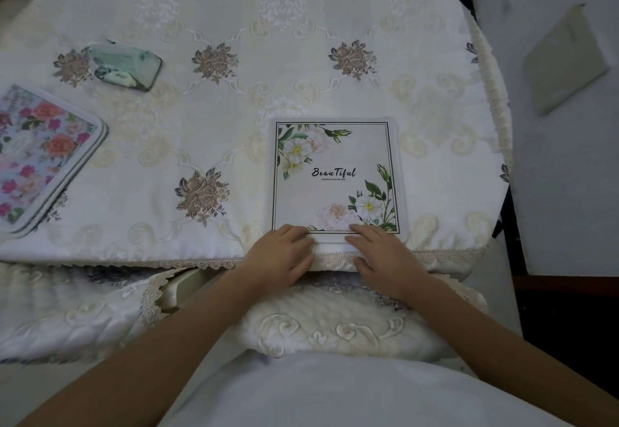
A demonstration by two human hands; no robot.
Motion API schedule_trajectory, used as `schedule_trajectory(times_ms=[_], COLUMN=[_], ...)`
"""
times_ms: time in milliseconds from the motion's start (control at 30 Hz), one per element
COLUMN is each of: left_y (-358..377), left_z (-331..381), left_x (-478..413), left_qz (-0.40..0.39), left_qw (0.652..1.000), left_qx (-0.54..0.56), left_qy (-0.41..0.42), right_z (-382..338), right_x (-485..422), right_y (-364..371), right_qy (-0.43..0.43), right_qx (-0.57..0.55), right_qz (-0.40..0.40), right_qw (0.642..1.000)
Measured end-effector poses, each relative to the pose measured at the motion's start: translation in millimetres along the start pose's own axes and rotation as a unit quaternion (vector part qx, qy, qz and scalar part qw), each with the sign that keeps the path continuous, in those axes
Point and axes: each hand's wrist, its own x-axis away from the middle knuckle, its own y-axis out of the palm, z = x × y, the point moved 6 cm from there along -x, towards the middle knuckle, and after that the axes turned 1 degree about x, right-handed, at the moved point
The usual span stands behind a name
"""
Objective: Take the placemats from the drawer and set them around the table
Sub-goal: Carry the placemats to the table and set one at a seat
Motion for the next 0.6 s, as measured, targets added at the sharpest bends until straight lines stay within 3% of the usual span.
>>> schedule_trajectory(times_ms=[233,600], left_y=[-14.8,-17.0], left_z=[-41.2,-54.3], left_x=[23.6,0.4], left_qz=[0.032,0.038], left_qw=[0.999,0.994], left_qx=[0.012,-0.05], left_qy=[-0.038,-0.089], right_z=[57.8,68.1], right_x=[41.1,14.5], right_y=[-20.5,-32.0], right_qy=[0.073,0.104], right_qx=[-0.014,-0.024], right_qz=[0.025,0.074], right_qw=[0.997,0.992])
